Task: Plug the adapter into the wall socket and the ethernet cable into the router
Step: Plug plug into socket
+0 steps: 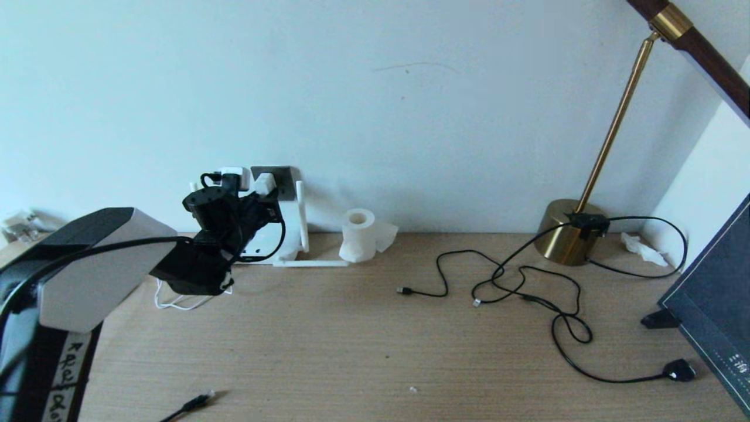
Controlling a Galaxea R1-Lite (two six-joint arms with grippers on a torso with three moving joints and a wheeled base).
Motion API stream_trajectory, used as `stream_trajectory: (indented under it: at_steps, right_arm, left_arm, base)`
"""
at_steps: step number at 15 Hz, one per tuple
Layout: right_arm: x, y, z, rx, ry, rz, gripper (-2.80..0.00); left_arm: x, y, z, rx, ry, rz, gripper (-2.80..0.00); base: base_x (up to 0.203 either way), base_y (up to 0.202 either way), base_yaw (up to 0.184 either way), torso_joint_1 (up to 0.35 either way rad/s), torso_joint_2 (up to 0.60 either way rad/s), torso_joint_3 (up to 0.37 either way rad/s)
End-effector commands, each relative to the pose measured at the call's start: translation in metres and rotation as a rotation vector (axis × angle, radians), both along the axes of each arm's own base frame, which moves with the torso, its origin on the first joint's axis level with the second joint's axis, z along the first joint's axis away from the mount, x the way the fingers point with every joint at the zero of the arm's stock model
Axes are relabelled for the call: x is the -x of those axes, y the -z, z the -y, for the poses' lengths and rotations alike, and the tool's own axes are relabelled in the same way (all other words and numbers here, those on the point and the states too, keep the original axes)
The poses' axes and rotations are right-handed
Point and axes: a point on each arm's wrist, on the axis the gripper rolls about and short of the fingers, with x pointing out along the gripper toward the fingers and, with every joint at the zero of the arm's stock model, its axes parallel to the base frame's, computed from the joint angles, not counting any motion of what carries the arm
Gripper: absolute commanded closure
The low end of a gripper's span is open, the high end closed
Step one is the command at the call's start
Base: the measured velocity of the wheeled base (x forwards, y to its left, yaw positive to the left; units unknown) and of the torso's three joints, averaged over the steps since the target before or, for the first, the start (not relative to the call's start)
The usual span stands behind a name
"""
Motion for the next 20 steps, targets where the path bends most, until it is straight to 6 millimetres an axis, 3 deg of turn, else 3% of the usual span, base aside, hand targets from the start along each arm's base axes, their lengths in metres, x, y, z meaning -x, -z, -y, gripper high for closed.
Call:
stream_trajectory:
  at_steps: [1,20]
  right_arm:
    - [-0.0001,0.0001,0.0000,0.000,-0.001,-0.002,0.00]
    - [-0.0001,0.0001,0.0000,0.001,-0.001,-0.002,0.00]
  left_arm:
    - [-0.0007,0.0037,0.0000,-0.001,0.000,-0.007,0.00]
    - [-0.0002,-0.0044,0.0015,-0.001,0.000,0.003,0.00]
  base:
    - [0.000,0.000,0.000,0.000,0.00,0.000]
    - [0.000,0.000,0.000,0.000,0.00,0.000]
